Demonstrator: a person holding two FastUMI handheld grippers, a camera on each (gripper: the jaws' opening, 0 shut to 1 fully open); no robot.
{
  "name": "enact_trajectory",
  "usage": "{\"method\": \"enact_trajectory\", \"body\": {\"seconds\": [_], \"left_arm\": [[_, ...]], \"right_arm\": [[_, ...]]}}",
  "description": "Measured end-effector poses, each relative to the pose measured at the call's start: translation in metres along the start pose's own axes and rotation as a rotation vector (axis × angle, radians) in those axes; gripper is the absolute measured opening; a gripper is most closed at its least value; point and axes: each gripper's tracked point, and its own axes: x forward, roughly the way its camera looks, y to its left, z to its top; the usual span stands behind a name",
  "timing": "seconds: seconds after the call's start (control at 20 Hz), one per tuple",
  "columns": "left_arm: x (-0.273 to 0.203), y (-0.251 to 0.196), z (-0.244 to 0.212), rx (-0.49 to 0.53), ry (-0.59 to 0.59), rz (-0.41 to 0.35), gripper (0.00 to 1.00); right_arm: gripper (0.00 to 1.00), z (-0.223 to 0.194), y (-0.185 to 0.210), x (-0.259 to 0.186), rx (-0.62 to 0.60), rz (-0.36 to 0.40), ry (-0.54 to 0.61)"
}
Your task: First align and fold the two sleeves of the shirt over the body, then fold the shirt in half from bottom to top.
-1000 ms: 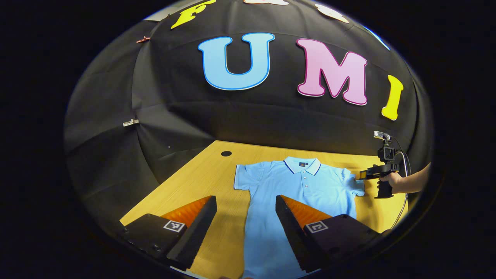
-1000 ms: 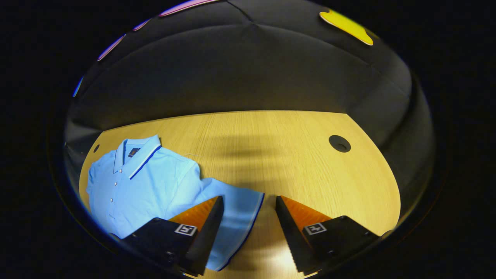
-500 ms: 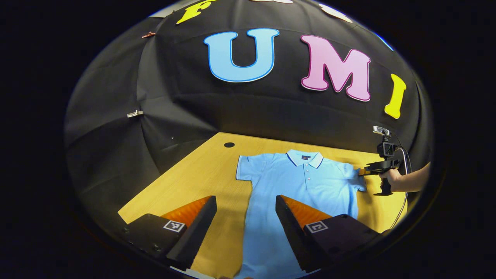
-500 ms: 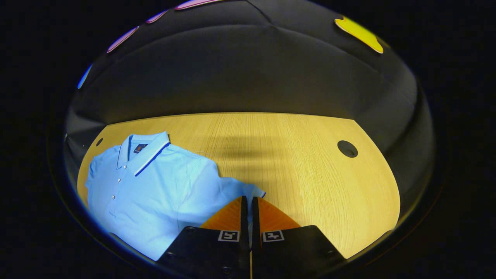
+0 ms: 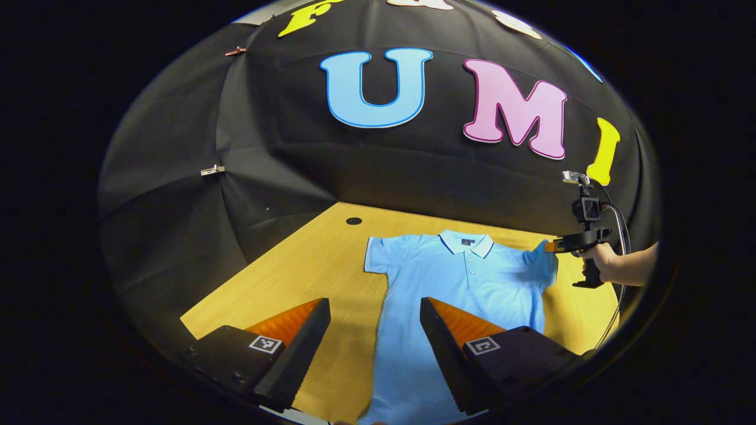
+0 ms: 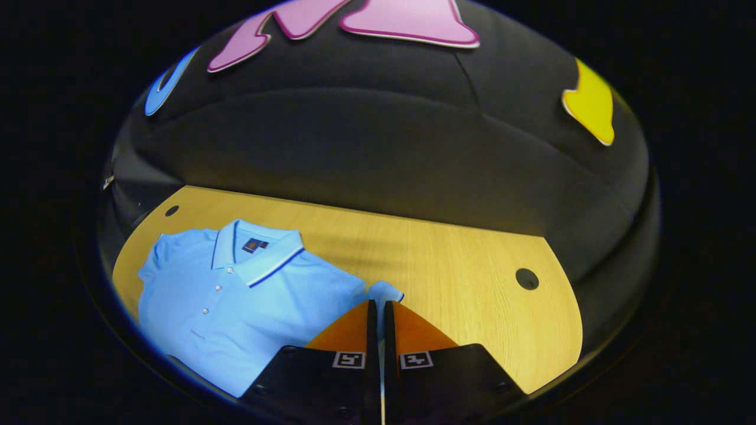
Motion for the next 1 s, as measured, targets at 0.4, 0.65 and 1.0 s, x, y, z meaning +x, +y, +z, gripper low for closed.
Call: {"method": "enact_trajectory", "body": {"seconds": [0.4, 0.65, 1.0], "left_arm": [[0.001, 0.032, -0.013, -0.056, 0.006, 0.047, 0.97], [0.025, 0.046, -0.008, -0.061, 0.01, 0.05, 0.97], [0.095, 0.034, 0.038, -0.016, -0.036, -0.052, 0.97]], "right_arm": [[0.07, 0.002, 0.12, 0.005, -0.045, 0.141, 0.021], [0.2, -0.017, 0.178, 0.0, -0.035, 0.258, 0.069], [0.62, -0.019, 0.178, -0.038, -0.008, 0.332, 0.042]]}}
